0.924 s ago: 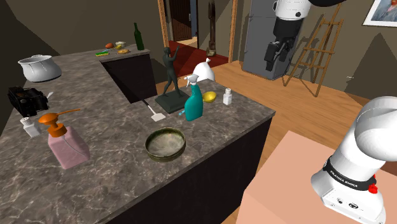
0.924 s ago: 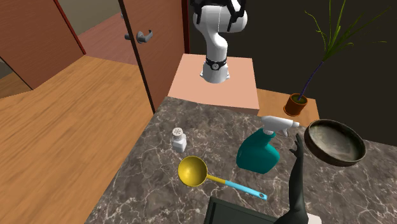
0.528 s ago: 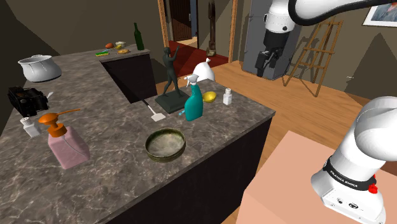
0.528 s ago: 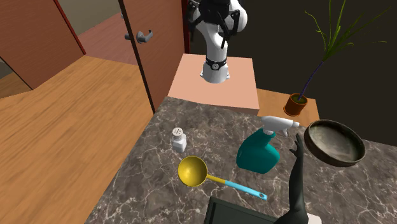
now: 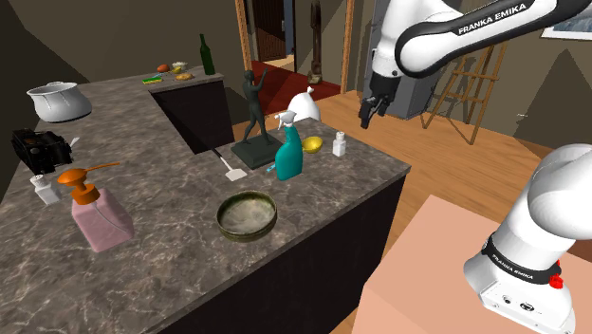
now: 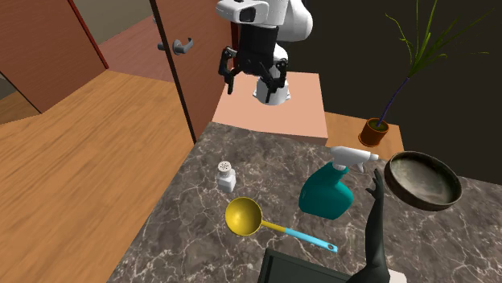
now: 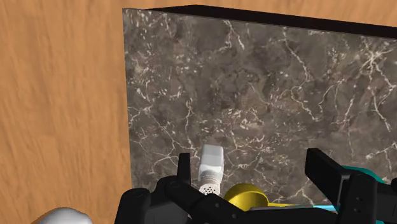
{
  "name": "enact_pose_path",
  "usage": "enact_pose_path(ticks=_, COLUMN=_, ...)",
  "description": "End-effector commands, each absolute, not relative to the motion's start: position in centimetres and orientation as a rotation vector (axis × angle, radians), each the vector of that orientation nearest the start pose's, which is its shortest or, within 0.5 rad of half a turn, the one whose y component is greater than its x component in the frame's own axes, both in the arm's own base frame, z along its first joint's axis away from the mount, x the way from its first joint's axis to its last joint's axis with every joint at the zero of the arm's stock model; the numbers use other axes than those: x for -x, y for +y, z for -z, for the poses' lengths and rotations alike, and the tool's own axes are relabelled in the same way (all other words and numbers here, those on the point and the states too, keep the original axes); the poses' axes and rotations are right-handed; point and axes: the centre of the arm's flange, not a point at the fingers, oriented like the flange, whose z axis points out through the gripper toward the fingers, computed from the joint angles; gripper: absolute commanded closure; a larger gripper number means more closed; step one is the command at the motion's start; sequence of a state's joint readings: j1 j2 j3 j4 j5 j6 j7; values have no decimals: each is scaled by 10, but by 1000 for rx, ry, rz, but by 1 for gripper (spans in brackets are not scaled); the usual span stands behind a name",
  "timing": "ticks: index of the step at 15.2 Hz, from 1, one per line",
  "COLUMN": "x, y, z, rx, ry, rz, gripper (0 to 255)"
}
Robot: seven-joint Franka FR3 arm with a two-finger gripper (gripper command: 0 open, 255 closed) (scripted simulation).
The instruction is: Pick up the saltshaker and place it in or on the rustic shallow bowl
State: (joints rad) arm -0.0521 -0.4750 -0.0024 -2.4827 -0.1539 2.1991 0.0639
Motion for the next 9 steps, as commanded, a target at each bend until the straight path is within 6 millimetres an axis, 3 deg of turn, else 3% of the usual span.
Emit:
enact_pose_path(ticks=1, x=-435, y=-36, z=-460, rx=3251, ry=55, rz=344, gripper=0)
enact_pose_path(ticks=9, x=-506, y=-60, z=-393, rx=3227, ry=19, rz=445, gripper=0)
